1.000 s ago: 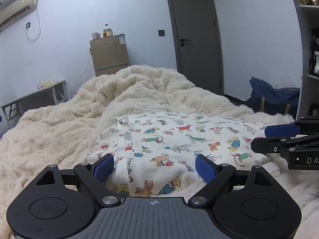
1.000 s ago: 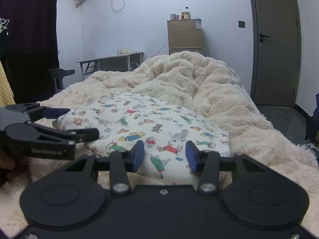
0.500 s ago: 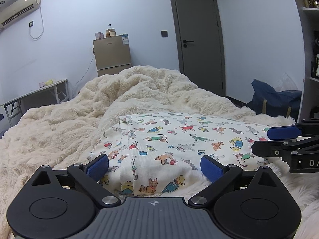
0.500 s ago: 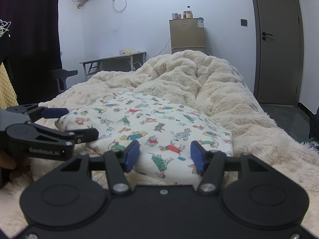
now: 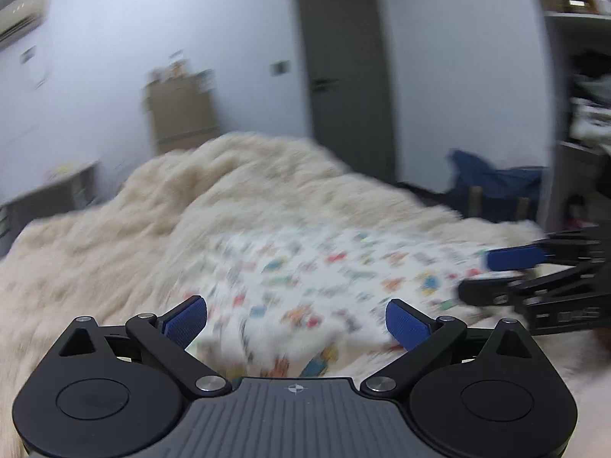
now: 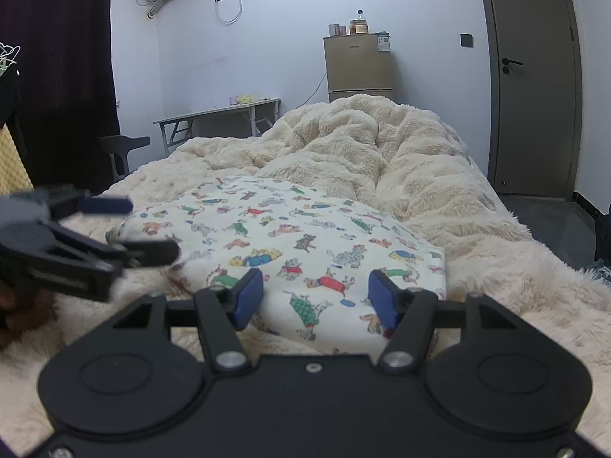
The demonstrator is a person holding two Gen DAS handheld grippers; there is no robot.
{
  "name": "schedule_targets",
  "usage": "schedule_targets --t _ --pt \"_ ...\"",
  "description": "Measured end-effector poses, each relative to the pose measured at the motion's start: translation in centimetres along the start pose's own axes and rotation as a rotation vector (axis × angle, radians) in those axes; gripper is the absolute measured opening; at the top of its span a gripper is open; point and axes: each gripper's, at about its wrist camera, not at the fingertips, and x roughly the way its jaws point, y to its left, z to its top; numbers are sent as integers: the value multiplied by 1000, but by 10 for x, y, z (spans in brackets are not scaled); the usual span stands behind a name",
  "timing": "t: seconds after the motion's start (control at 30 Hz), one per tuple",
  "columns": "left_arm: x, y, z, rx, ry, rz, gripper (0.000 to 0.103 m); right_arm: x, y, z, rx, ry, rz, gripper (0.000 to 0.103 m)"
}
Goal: Fold clothes
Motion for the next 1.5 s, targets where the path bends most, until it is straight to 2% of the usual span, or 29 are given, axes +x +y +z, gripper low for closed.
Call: schedule_targets --t 0.13,0.2,0.23,0.37,0.5,0.57,0.63,0.7,0.77,0.8,0.87,0.93,1.0,1.07,1.1,1.17,1.2,1.23,1.27,1.4,1.5 --pt "-8 -13 -5 303 0 11 93 -8 -7 14 -107 57 79 63" --pt "-9 -21 -17 451 0 11 90 -12 -11 23 -168 88 123 63" --pt "-9 -24 -23 508 1 11 89 -18 -11 26 -238 105 136 63" --pt "2 -39 -31 638 2 25 89 -32 -6 28 -446 153 120 63" --pt "22 -50 -34 754 2 50 92 -17 15 16 -676 213 29 63" --pt "30 -48 -37 779 8 50 92 -2 30 7 -802 230 5 65" --pt "36 -41 -39 773 5 35 91 10 40 1 -876 230 8 65" --pt "39 -28 -38 762 -7 38 81 21 49 -3 -953 218 3 65" --pt "36 -8 -36 764 -5 60 74 26 52 -2 -981 217 7 67" --pt "33 -3 -34 745 -4 44 67 27 52 1 -982 218 10 67" --pt "22 23 -31 622 17 -42 60 26 52 5 -978 216 9 67" --pt "15 35 -32 513 25 -106 48 25 53 3 -983 215 4 67" --pt "8 47 -34 386 35 -179 42 26 54 0 -989 216 5 66" --pt "6 42 -38 394 22 -165 38 27 53 0 -990 219 8 66" --pt "5 39 -39 406 19 -158 30 27 53 1 -990 220 10 66" --pt "8 33 -43 473 30 -119 30 28 53 1 -997 222 11 66" --pt "7 32 -44 500 35 -103 36 27 52 1 -1002 222 9 66" --pt "4 27 -45 546 30 -66 47 27 52 1 -1007 220 5 66" --pt "-2 17 -48 630 2 -6 51 26 51 1 -1013 219 1 66" --pt "-5 -15 -57 866 -49 17 52 26 53 -1 -1044 209 -13 66" --pt "17 -36 -54 963 -59 40 52 31 60 -3 -1091 184 -31 66"
